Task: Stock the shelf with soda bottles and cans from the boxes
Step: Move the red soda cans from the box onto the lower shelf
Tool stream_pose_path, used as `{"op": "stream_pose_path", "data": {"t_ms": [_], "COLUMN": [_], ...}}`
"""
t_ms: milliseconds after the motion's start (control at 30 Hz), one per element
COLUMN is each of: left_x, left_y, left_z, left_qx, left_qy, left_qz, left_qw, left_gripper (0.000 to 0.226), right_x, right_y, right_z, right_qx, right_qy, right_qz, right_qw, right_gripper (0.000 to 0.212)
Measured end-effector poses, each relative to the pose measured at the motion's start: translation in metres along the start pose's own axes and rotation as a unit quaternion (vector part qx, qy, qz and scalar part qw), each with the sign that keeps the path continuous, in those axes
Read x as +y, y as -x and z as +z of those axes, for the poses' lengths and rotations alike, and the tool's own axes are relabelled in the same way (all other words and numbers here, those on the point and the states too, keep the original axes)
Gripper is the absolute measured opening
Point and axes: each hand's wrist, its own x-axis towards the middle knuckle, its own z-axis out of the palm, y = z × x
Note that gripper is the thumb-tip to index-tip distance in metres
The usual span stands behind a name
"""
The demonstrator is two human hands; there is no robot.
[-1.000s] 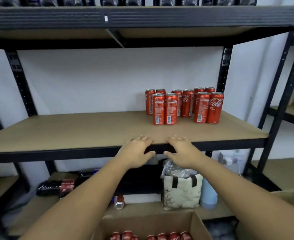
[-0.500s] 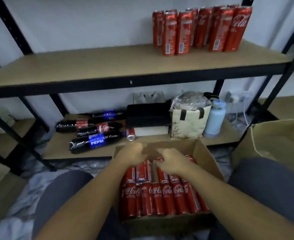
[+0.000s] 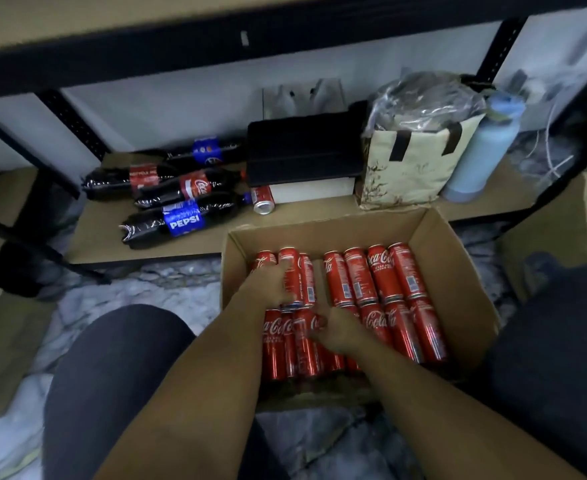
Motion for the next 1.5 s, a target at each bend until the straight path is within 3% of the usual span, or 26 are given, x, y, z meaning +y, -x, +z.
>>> {"op": "stream_pose_path", "data": {"t_ms": [267, 500, 633, 800, 967, 1133, 1300, 1500], "left_x": [0.005, 0.019, 0.020, 0.025, 0.019, 0.023, 0.032, 0.057], "left_y": [-0.061, -0.084, -0.085, -0.068, -0.035, 0.004, 0.037, 0.061], "left_z": [0.029, 0.046, 0.050, 0.045, 0.031, 0.010, 0.014, 0.032], "left_qx": [0.033, -0.003, 0.018, 0.082, 0.131, 0.175, 0.176, 0.112], "left_qy": [0.008, -0.046, -0.025, 0.092, 0.108, 0.154, 0.119, 0.042], "left_qz": [-0.046, -0.089, -0.094, -0.053, -0.005, -0.019, 0.002, 0.056], "left_qw": [0.998, 0.995, 0.995, 0.991, 0.985, 0.972, 0.977, 0.991], "left_gripper": [0.105, 0.131, 0.116, 0.086, 0.078, 0.088, 0.071, 0.065], "right_x": [0.024, 0.037, 0.040, 0.036, 0.026, 0.017, 0.004, 0.010], "right_y": [-0.054, -0.072, -0.070, -0.062, -0.038, -0.007, 0.020, 0.047], "right_z": [0.024, 0.038, 0.038, 0.040, 0.027, 0.005, -0.018, -0.029], "right_qx": [0.009, 0.070, 0.059, 0.041, 0.025, 0.065, 0.134, 0.251], "right_qy": [-0.036, -0.002, -0.009, 0.014, -0.038, -0.071, -0.075, 0.037], "right_qz": [0.024, 0.036, 0.021, -0.019, -0.042, -0.013, 0.005, 0.027], "right_qw": [0.999, 0.997, 0.998, 0.999, 0.998, 0.995, 0.988, 0.967], "right_gripper": [0.083, 0.073, 0.062, 0.057, 0.061, 0.046, 0.074, 0.077]}}
